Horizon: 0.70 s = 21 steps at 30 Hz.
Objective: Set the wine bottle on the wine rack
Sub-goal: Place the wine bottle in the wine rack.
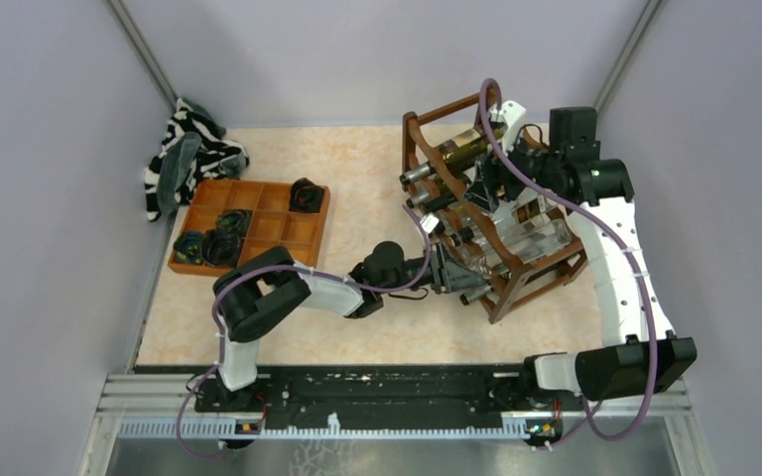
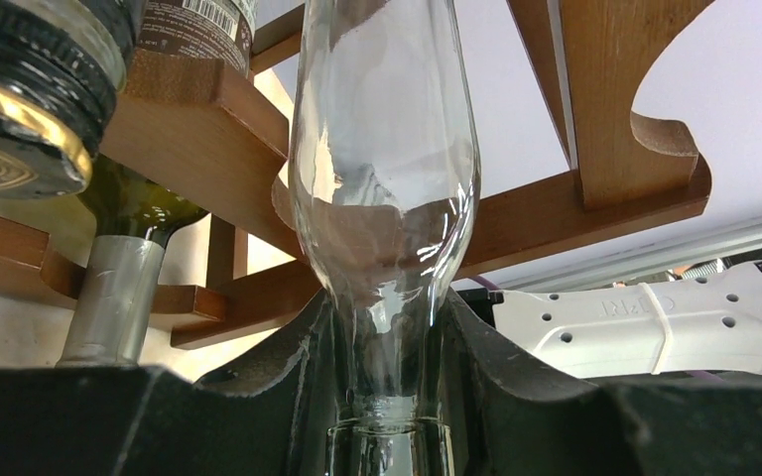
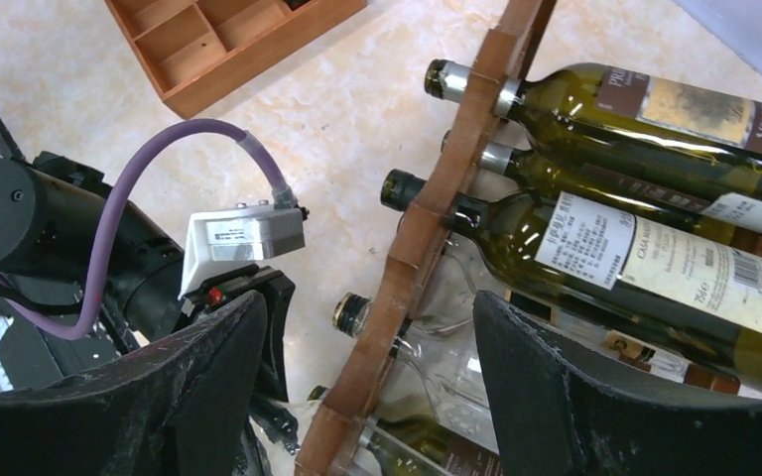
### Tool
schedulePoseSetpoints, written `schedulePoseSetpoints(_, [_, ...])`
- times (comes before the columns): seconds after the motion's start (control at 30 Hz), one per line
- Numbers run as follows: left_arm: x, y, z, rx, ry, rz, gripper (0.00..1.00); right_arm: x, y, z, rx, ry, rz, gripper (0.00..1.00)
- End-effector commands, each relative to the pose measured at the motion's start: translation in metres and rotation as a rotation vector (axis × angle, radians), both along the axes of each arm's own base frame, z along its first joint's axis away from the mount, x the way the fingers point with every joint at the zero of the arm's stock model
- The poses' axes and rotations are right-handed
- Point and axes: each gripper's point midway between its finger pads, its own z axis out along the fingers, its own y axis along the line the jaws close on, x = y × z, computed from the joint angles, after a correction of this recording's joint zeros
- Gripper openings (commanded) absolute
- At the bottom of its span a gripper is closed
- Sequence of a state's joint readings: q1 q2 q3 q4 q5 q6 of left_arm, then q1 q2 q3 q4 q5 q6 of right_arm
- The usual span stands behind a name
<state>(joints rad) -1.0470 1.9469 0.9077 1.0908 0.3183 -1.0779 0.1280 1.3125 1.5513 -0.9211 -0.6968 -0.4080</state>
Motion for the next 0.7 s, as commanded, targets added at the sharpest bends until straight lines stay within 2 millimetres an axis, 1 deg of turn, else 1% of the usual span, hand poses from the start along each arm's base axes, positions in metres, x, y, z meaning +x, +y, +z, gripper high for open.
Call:
schedulePoseSetpoints(0.0, [0.009, -0.009, 0.041, -0.112, -0.088, 0.032, 0.00, -0.005, -0.008, 0.018, 0.056, -0.055, 0.000, 0.75])
schedulePoseSetpoints(0.4, [0.018, -0.021, 0.046, -0.117, -0.107, 0.041, 0.00, -0.004, -0.023, 0.015, 0.083, -0.045, -0.047, 0.75])
schedulePoseSetpoints(0.67, [0.023, -0.029, 0.048, -0.105, -0.136, 0.048, 0.00, -0.006, -0.022, 0.014, 0.090, -0.043, -0.044, 0.75])
